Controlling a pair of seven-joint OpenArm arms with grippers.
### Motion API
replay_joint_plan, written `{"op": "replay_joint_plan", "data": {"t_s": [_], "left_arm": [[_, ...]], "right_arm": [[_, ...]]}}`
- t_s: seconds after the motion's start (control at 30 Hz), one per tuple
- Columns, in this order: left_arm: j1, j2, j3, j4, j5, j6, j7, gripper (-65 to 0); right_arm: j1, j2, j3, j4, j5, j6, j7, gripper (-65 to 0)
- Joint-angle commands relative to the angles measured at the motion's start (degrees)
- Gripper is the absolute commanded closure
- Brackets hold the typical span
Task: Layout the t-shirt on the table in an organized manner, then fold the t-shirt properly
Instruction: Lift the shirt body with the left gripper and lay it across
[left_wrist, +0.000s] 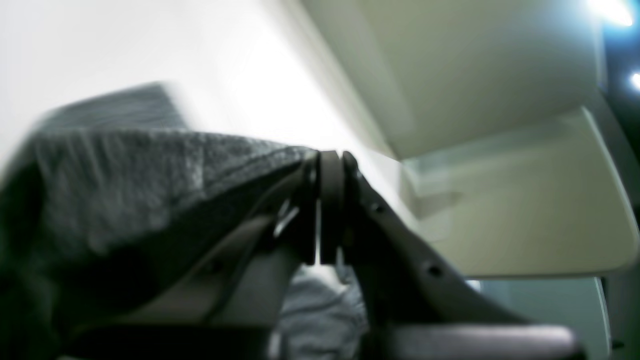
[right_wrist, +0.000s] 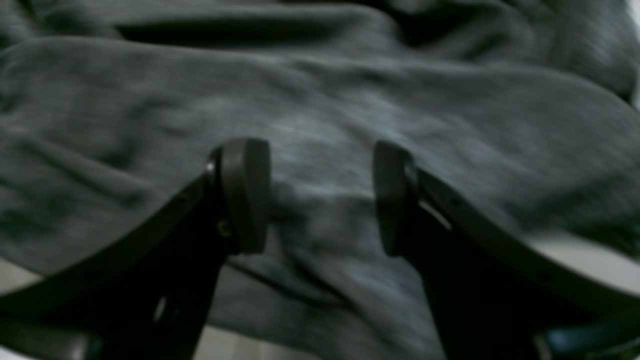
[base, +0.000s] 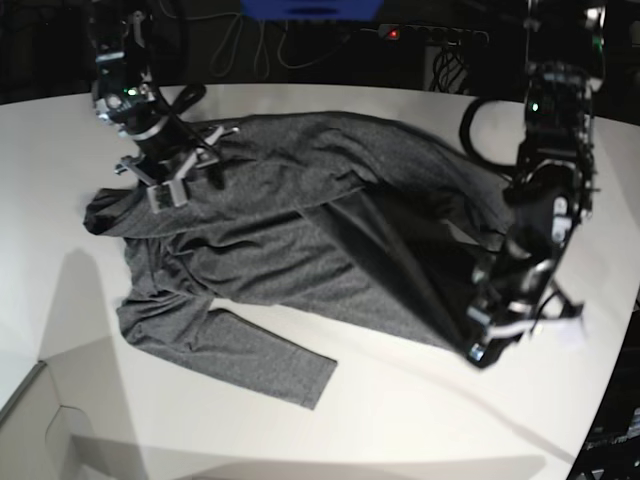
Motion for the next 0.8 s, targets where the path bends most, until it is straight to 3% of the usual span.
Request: {"op": "replay_joint_plan", "data": {"t_s": [0.0,0.07,0.2,0.43,0.67,0.77], "left_arm": [[-3.2,-0.3,0.9,0.4,-0.2,-0.6,-0.2,-0.2],[-8.4,0.1,4.2,-1.0,-0.2,-0.6,-0.3,-0.2],[-17.9,4.9,7.9,-5.4,-0.3,-0.6,-0.3,-0.2],[-26.9,10.0,12.8,-6.0,-0.5,-0.6,-0.3,-0.2],[-25.3,8.4,13.9,5.5,-0.6,-0.1,-0.3,-0.2],[-21.5,5.0,12.8,6.9,-6.6,-0.2,-0.9,-0.2]], "right_arm": [[-0.6,0.3,1.6,1.0,0.5,0.3,1.5,-33.5],[-1.8,-0.1,4.2,1.0,0.5,0.3,1.6,-33.5],[-4.7,-0.2,6.3,1.6,0.6,0.3,1.8,-33.4],[-7.8,-0.5,6.5,1.9,0.6,0.3,1.8,-33.4],[-7.6,-0.9,6.5,1.8,0.6,0.3,1.8,-33.4],[-6.8,-0.7,6.5,1.7,0.6,0.3,1.8,-33.4]]}}
